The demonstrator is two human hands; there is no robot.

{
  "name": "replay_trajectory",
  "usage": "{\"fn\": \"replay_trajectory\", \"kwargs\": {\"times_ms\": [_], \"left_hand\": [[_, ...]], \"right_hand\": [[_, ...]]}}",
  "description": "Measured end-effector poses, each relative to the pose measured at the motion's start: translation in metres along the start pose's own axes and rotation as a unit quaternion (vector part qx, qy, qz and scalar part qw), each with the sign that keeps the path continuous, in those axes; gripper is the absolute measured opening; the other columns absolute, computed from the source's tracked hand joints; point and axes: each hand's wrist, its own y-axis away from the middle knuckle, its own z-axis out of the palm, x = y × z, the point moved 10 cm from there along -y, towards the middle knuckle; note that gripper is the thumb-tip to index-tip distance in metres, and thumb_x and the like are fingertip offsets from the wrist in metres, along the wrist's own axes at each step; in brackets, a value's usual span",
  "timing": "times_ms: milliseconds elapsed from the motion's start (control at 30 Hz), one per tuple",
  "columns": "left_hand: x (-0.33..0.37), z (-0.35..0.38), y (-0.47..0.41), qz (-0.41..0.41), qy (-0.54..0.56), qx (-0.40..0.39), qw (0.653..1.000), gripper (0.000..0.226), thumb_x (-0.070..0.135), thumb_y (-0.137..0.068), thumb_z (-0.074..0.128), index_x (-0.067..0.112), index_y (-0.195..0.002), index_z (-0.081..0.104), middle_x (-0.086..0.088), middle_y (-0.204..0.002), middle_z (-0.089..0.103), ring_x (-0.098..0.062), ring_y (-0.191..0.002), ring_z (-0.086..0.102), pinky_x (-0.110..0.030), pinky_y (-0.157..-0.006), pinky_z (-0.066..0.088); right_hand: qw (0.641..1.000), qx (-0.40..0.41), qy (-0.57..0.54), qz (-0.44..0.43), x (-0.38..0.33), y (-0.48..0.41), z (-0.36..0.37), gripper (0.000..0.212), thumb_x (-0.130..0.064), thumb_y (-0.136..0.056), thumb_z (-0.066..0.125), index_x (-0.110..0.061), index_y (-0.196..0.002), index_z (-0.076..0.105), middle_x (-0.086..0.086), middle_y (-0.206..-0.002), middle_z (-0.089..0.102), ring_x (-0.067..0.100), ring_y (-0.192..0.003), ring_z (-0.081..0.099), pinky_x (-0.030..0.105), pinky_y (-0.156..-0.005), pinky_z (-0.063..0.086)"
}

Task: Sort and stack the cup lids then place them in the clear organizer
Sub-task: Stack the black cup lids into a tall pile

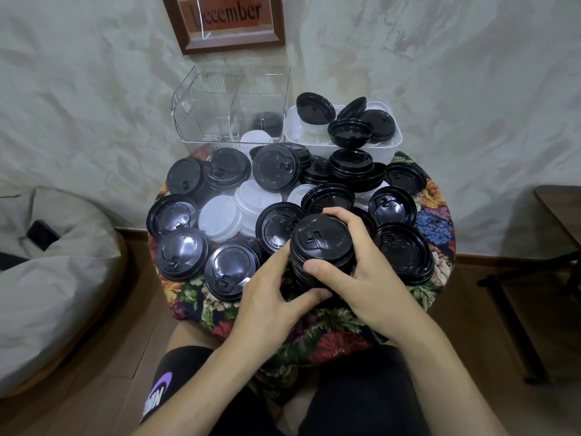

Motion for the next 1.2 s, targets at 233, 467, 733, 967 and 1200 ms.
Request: {"fn": "replay_trajectory", "kwargs": {"times_ms": [233, 467, 733, 967, 1200], "left_hand": [[0.002, 0.001, 0.001, 0.007, -0.014, 0.005, 1.0, 0.065, 0.035, -0.082, 0.08, 0.036, -0.142, 0.055, 0.023, -0.132, 0.065, 0.001, -0.127, 0.058, -0.015, -0.103, 0.044], [0.004, 0.0, 0.002, 0.003, -0.001, -0.012, 1.0, 0.062, 0.035, -0.086, 0.082, 0.038, -0.142, 0.055, 0.025, -0.133, 0.064, 0.003, -0.128, 0.057, -0.014, -0.103, 0.043], [-0.005, 0.0, 0.001, -0.021, 0.017, -0.033, 0.999, 0.063, 0.039, -0.086, 0.083, 0.039, -0.142, 0.053, 0.017, -0.13, 0.068, -0.007, -0.123, 0.064, -0.042, -0.106, 0.051], [-0.004, -0.002, 0.0, -0.015, 0.005, -0.034, 0.999, 0.064, 0.04, -0.085, 0.083, 0.04, -0.142, 0.054, 0.024, -0.133, 0.065, 0.001, -0.127, 0.058, -0.034, -0.109, 0.047], [-0.003, -0.002, 0.001, -0.016, 0.014, -0.048, 0.999, 0.079, 0.052, -0.08, 0.08, 0.037, -0.151, 0.047, 0.028, -0.138, 0.06, 0.01, -0.131, 0.051, -0.006, -0.102, 0.036]], "right_hand": [[0.999, 0.043, 0.006, -0.01, 0.0, 0.004, 0.003, 0.078, -0.059, -0.08, 0.072, -0.042, -0.147, 0.037, -0.016, -0.137, 0.059, 0.005, -0.13, 0.056, 0.04, -0.112, 0.045], [0.999, 0.046, 0.012, 0.0, 0.0, 0.006, -0.001, 0.088, -0.066, -0.073, 0.076, -0.046, -0.149, 0.037, -0.018, -0.14, 0.06, 0.003, -0.131, 0.055, 0.041, -0.114, 0.043], [0.999, 0.03, 0.041, 0.007, -0.008, 0.009, -0.011, 0.111, -0.071, -0.066, 0.082, -0.056, -0.158, 0.021, -0.038, -0.154, 0.037, -0.013, -0.141, 0.036, 0.032, -0.121, 0.034], [0.998, 0.064, 0.002, -0.008, -0.004, 0.019, -0.023, 0.1, -0.071, -0.071, 0.08, -0.06, -0.154, 0.027, -0.034, -0.153, 0.042, -0.012, -0.143, 0.037, 0.039, -0.122, 0.035], [0.989, 0.133, -0.064, 0.022, 0.025, 0.054, -0.036, 0.066, -0.052, -0.077, 0.074, -0.045, -0.14, 0.054, -0.025, -0.131, 0.064, -0.002, -0.122, 0.063, 0.021, -0.103, 0.052]]}}
